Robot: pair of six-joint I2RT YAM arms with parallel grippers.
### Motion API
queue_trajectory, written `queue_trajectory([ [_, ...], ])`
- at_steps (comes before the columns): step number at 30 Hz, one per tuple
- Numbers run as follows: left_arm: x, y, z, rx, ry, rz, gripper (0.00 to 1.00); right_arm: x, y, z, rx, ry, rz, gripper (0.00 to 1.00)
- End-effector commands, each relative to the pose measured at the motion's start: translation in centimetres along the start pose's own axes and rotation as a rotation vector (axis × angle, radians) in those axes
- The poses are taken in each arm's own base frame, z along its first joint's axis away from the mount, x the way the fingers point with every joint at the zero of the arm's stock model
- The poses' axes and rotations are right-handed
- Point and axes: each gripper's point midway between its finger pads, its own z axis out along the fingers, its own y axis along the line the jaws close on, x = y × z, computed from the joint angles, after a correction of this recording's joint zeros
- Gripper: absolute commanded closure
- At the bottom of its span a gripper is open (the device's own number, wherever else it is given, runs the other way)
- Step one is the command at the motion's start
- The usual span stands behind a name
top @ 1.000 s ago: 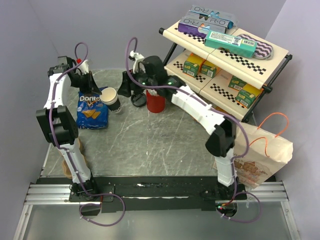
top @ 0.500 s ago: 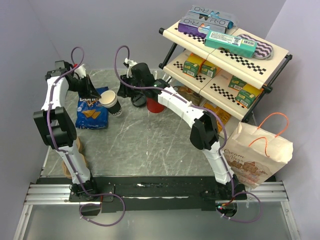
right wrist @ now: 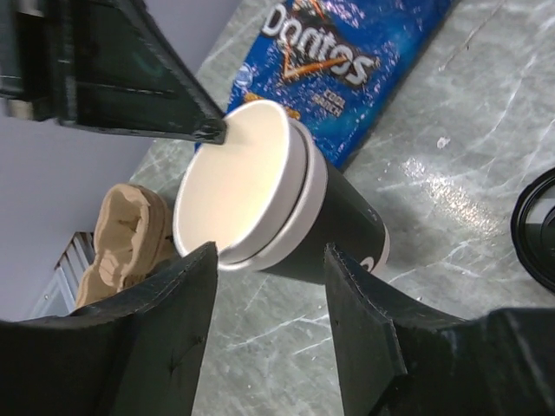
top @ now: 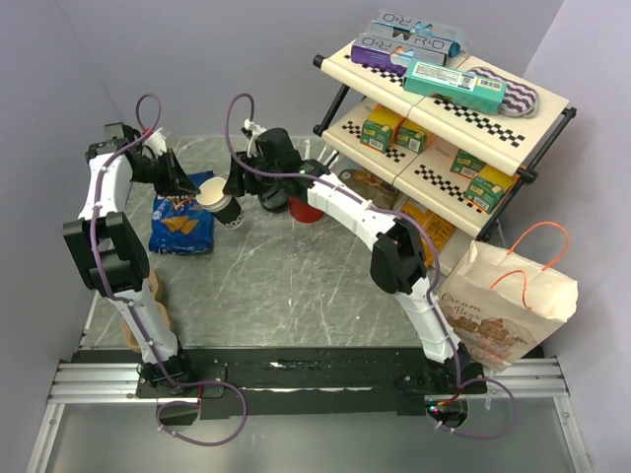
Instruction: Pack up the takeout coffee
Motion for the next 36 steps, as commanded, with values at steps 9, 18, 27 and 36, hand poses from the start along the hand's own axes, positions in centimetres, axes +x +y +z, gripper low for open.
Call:
queue_trajectory([
  [9, -0.3, -2.4, -1.6, 0.075, -0.042, -0.006, 0.99, -1.1, 0.9, -0.1, -0.071, -0.020, 0.078, 0.40],
  [18, -0.1, -1.0, -1.9, 0.043, -0.041, -0.030, 0.99, -2.2, 3.1, -1.4, -0.215, -0.026, 0.112, 0.34],
  [27, 0.2, -1.2, -2.2, 0.089, -0.039, -0.053, 0.99, -1.6, 2.1, -1.1, -0.175, -0.016, 0.098, 0.34],
  [36, 0.6, -2.2, -2.3, 0.153, -0.028, -0.069, 0.99, -0.7, 1.1, -0.3, -0.147, -0.001, 0.096, 0.34],
])
